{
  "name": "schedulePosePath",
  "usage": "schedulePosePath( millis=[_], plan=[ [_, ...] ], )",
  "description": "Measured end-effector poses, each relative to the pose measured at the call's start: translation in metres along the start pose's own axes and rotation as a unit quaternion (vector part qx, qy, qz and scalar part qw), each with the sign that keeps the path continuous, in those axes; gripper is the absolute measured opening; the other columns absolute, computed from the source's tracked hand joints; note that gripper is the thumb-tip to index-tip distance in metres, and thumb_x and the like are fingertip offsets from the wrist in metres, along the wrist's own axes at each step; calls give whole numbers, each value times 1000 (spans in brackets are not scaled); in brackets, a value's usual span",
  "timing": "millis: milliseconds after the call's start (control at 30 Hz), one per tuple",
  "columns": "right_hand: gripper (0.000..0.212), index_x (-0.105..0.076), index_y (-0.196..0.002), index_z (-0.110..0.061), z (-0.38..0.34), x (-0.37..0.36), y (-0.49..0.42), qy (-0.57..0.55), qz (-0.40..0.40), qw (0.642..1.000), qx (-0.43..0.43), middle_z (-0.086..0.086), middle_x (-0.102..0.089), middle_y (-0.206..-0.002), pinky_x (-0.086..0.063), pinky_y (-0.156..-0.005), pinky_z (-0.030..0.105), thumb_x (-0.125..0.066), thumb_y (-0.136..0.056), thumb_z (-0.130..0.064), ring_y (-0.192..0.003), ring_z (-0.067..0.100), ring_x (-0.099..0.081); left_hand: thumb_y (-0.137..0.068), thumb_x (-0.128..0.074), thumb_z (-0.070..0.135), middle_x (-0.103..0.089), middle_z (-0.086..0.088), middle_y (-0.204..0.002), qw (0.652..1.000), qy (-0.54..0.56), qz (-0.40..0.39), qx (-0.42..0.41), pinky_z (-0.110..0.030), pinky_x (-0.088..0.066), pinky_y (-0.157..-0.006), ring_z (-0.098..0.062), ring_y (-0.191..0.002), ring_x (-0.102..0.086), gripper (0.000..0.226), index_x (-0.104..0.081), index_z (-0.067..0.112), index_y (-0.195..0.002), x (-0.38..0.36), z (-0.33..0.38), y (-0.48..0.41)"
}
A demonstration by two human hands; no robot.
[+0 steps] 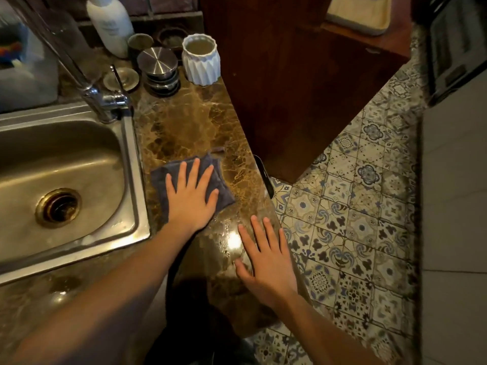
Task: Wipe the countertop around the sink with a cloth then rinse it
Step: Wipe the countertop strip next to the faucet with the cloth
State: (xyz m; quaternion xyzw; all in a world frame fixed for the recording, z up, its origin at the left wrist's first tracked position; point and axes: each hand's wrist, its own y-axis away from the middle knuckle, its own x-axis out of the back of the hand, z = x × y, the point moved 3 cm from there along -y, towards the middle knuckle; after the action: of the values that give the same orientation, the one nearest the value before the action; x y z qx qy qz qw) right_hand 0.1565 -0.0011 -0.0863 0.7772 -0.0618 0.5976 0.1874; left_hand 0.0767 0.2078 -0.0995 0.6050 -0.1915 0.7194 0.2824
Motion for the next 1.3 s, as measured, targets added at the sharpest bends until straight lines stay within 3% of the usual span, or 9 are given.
schedulePosePath(
  millis=[167, 333, 500, 733, 833, 967, 1100, 1200, 1300],
  plan=[
    [70, -13, -153, -29, -1, 2, 0, 8, -3, 1000, -11, 3, -10, -161, -12, -117, 52, -35, -93, -56, -148, 28, -5, -98, -27, 53, -1, 4, -162, 1000, 13, -13, 13, -56, 7, -113, -24, -148, 6, 57, -18, 34, -151, 11, -13, -80],
    [74, -19, -152, -30, -1, 1, -2, 34, -3, 999, -18, 5, -18, -159, -16, -111, 50, -41, -88, -58, -146, 29, -13, -97, -23, 55, 4, 6, -162, 999, 5, -27, 18, -59, 8, -114, -24, -147, 10, 58, -14, 35, -152, 21, -29, -153],
    [74, -15, -153, -29, -3, 3, -2, 47, 6, 999, -8, 5, -16, -160, -15, -111, 50, -41, -90, -57, -147, 30, -12, -97, -23, 55, 5, 3, -162, 999, -2, -27, 26, -62, 8, -112, -28, -146, 12, 59, -13, 34, -152, 22, -28, -169],
    [70, -14, -153, -29, 0, 4, -3, -6, 23, 1000, -12, 1, -11, -160, -10, -116, 48, -37, -92, -54, -148, 23, -7, -97, -21, 54, 10, 1, -161, 999, 1, -50, 7, -62, 9, -112, -29, -146, 15, 60, -8, 33, -152, 16, 4, -98],
    [61, -15, -151, -23, 1, 10, -3, -83, 61, 994, -34, -4, -13, -159, -12, -119, 43, -33, -96, -44, -147, 10, -7, -98, -24, 53, 11, 1, -161, 999, -7, -46, -3, -60, 9, -113, -27, -146, 15, 61, -6, 33, -152, 12, 22, -46],
    [56, -21, -150, -19, 2, 15, 2, -167, 111, 979, -32, -1, -21, -158, -9, -120, 35, -27, -99, -40, -145, 7, -11, -97, -24, 54, 13, 1, -160, 998, -11, -60, -15, -59, 14, -110, -27, -146, 17, 62, -4, 33, -152, 1, 47, 18],
    [58, -25, -149, -18, 4, 13, 6, -219, 142, 965, -30, 0, -25, -157, -18, -118, 32, -28, -97, -44, -144, 7, -15, -90, -25, 53, -14, -5, -160, 999, -7, -49, -20, -63, -3, -109, -33, -147, -7, 64, -30, 29, -149, -9, 72, 79],
    [54, -25, -147, -25, 7, 21, 10, -313, 172, 932, -57, 1, -28, -155, -22, -116, 33, -26, -97, -46, -142, 8, -21, -88, -11, 52, -1, -3, -161, 997, -10, -73, -18, -63, 2, -111, -33, -147, 8, 68, -17, 30, -152, -19, 91, 117],
    [55, -34, -145, -19, 4, 34, 15, -327, 194, 924, -47, 1, -36, -149, -23, -115, 29, -24, -97, -45, -139, 10, -28, -87, -19, 50, -13, -4, -160, 995, 32, -94, -4, -63, -6, -111, -31, -147, 0, 66, -25, 28, -150, -18, 105, 139]
  ],
)
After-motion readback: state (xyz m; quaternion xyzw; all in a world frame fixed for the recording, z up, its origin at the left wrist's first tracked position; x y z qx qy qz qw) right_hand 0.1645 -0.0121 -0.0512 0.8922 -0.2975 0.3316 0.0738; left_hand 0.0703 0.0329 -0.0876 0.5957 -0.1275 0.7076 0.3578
